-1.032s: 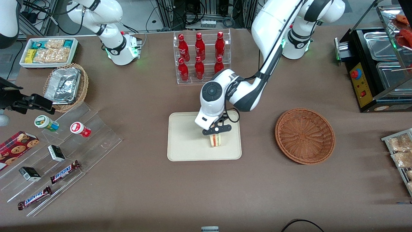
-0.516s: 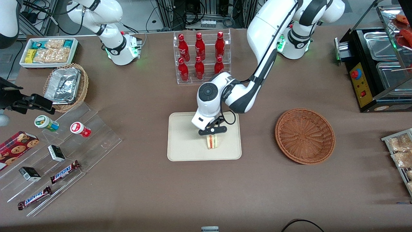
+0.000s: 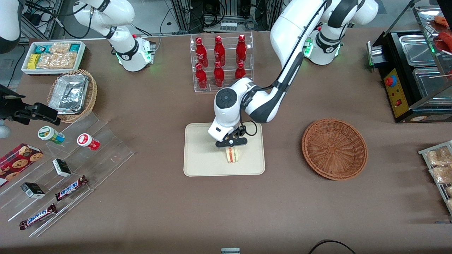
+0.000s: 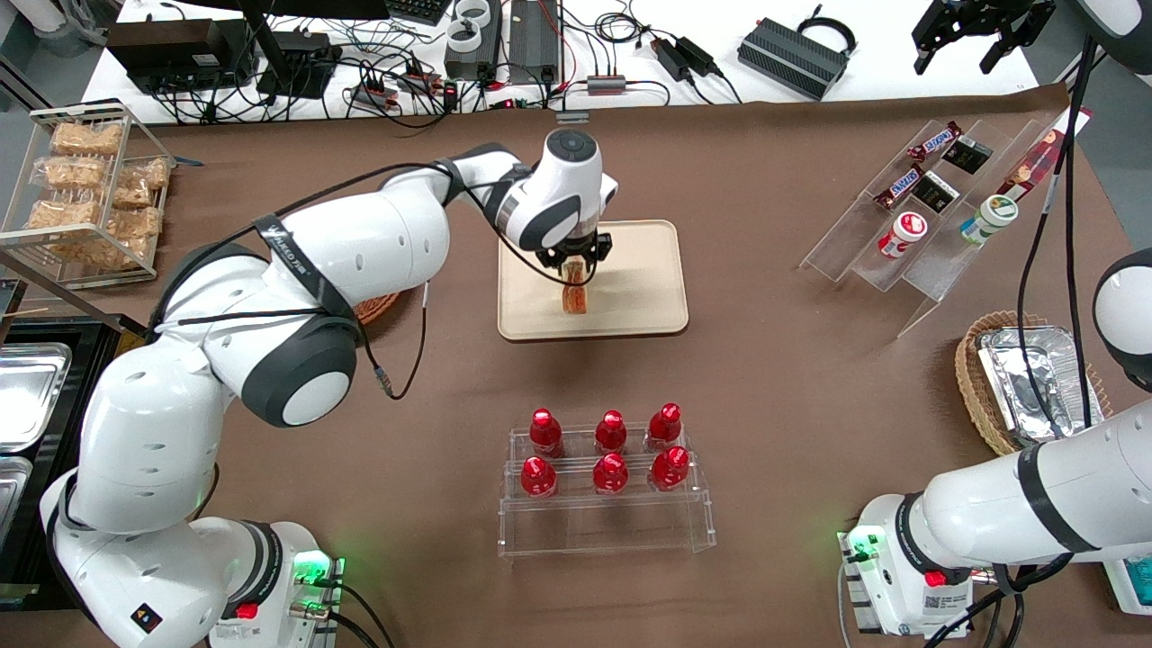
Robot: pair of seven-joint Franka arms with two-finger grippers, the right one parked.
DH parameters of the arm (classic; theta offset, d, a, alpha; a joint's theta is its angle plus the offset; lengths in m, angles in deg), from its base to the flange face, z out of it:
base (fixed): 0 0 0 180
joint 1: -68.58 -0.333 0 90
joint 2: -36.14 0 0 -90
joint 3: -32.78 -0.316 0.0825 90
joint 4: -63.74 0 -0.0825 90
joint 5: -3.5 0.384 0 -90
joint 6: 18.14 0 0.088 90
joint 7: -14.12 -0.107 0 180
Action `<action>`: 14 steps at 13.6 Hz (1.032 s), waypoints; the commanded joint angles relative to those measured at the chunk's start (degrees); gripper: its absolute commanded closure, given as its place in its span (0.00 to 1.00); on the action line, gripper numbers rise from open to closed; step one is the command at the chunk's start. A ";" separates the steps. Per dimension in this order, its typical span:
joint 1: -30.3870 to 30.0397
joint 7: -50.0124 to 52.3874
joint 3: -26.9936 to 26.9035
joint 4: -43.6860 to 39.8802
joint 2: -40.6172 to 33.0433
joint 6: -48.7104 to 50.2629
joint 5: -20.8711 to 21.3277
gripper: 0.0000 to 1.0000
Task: Place sandwich from basket to tray
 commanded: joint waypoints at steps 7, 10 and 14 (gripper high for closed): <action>-11.86 -0.14 -0.80 0.52 -25.65 30.79 0.55 0.01; -18.28 -10.03 -0.80 0.61 -30.94 38.89 1.08 0.01; -27.59 -24.80 -0.80 0.78 -35.78 44.26 0.73 0.01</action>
